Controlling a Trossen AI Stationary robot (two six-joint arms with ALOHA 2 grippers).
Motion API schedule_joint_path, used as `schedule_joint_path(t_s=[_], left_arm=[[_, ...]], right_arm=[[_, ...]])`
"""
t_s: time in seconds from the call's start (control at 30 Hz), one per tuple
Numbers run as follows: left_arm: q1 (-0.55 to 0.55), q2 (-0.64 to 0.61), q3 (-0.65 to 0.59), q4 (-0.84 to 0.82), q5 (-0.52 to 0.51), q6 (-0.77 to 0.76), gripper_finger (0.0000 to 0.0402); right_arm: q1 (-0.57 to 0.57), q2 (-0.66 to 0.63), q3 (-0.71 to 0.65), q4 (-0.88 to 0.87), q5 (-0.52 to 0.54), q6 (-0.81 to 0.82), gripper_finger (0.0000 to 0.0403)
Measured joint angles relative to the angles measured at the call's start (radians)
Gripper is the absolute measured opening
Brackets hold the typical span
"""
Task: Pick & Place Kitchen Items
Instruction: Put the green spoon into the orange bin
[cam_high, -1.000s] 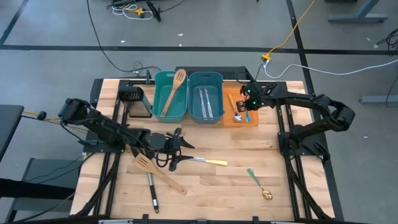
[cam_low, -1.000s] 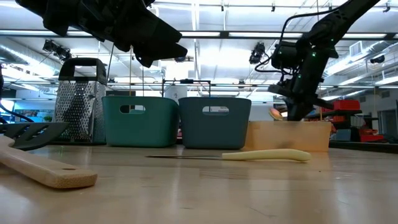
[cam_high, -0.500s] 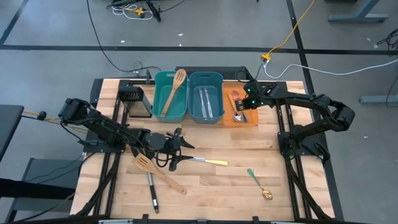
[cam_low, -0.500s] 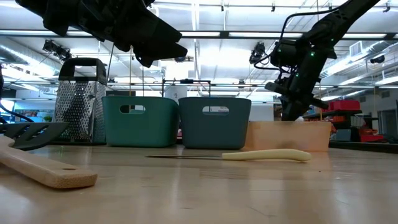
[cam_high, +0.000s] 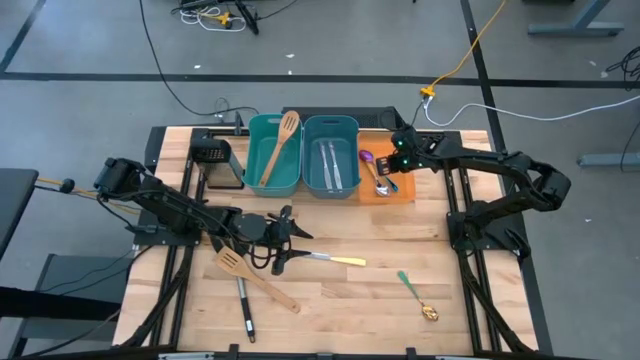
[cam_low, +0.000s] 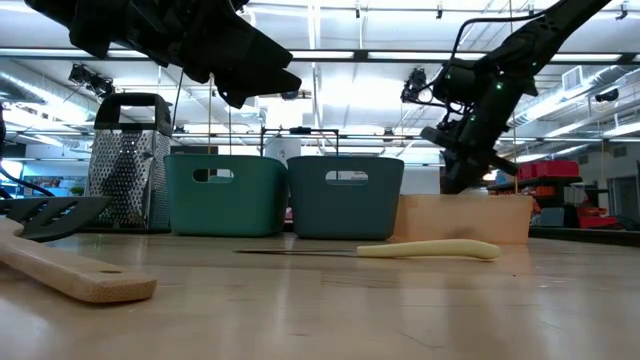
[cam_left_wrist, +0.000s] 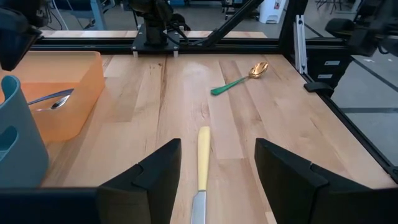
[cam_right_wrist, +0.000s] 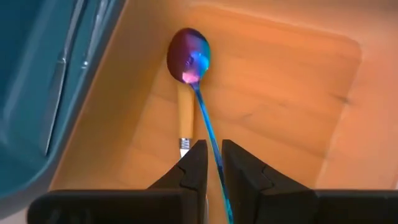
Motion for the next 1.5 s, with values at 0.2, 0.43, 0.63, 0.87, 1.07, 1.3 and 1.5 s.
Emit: schedule_joint_path(t_s=[0.2, 0.43, 0.63, 0.87, 1.07, 1.3, 1.5], left_arm=[[0.000, 0.000, 0.000, 0.000, 0.000, 0.000, 0.0210], [0.000, 0.000, 0.000, 0.000, 0.000, 0.000, 0.0210], [0.000, 0.000, 0.000, 0.000, 0.000, 0.000, 0.0211], [0.000, 0.000, 0.000, 0.000, 0.000, -0.002, 0.0210], [0.000, 0.000, 0.000, 0.001, 0.000, -0.002, 0.0210], [0.000, 0.000, 0.000, 0.001, 0.000, -0.002, 0.0210], [0.000, 0.000, 0.000, 0.001, 0.000, -0.003, 0.0211]], right_arm=[[0.019, 0.000, 0.000, 0.018, -0.040, 0.002, 0.0058], [0.068, 0.000, 0.000, 0.036, -0.092, -0.049, 0.0055], [0.135, 0.000, 0.000, 0.036, -0.168, -0.040, 0.0031], [0.184, -0.036, 0.000, -0.025, -0.264, -0.013, 0.0006], [0.230, -0.135, 0.000, -0.096, -0.263, 0.061, 0.0023], [0.367, -0.231, 0.000, -0.214, -0.263, 0.189, 0.0019], [0.562, -0.260, 0.000, -0.294, -0.273, 0.334, 0.0010]])
